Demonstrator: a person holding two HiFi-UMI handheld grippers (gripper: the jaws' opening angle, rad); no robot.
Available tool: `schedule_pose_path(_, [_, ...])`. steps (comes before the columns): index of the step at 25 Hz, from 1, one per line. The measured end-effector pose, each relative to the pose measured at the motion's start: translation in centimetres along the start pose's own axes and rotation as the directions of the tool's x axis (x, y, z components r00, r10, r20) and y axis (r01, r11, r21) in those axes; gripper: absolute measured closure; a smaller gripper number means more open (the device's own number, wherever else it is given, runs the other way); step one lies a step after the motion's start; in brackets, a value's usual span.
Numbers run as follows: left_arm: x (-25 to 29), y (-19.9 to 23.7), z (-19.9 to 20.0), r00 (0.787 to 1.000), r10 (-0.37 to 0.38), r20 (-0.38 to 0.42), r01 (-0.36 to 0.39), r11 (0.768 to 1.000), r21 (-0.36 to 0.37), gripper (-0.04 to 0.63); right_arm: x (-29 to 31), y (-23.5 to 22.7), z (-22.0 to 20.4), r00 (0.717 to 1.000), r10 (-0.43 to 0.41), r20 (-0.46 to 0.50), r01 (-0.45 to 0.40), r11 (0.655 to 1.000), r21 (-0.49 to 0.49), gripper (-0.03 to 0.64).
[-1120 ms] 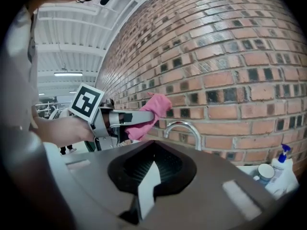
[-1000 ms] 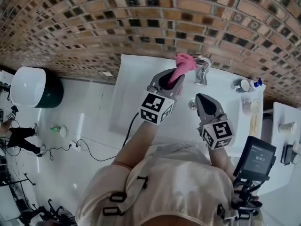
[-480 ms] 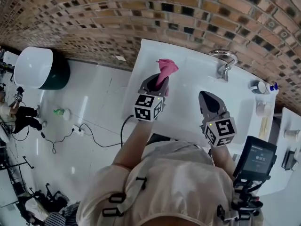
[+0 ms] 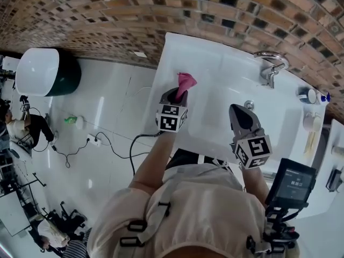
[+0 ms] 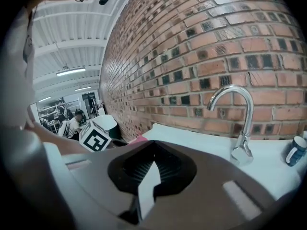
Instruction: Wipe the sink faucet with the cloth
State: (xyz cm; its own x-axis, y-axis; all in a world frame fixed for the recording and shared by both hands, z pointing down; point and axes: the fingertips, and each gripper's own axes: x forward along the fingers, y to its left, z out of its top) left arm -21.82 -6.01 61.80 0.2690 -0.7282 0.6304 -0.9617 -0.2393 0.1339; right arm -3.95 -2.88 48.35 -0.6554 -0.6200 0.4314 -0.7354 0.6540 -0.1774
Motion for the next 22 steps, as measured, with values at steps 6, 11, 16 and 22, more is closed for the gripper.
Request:
schedule_pose_path(6, [3.1, 1.9, -3.6, 0.993, 0.029, -0.112, -0.026, 0.999, 0.023, 0.505, 1.3, -0.4, -1.7, 0.999, -0.012, -0.037, 0.013, 1.0, 0.028, 0.623])
schedule_pose_path(11, [3.7, 2.5, -4.6, 0.987, 0.038, -0.158, -0.026, 0.997, 0.079, 0.454, 1.7, -0.8, -2.1, 0.999, -0.025, -0.046, 0.027, 0.999, 0.034, 0.623])
schedule_pose_path(16, [1.4, 2.4, -1.3, 0.994, 0.048, -0.103, -0.038, 0.994, 0.099, 0.419, 1.5, -0.6, -0.8, 0.999, -0.033, -0.025, 0.033, 0.999, 0.018, 0.623])
schedule_pose_path(22, [-3.1, -0.4, 5.9, 0.995, 0.018, 0.099, -0.031, 0.991, 0.13, 0.437, 1.0, -0.8, 3.0, 0.998, -0.041, 0.052, 0.042, 0.999, -0.032, 0.623])
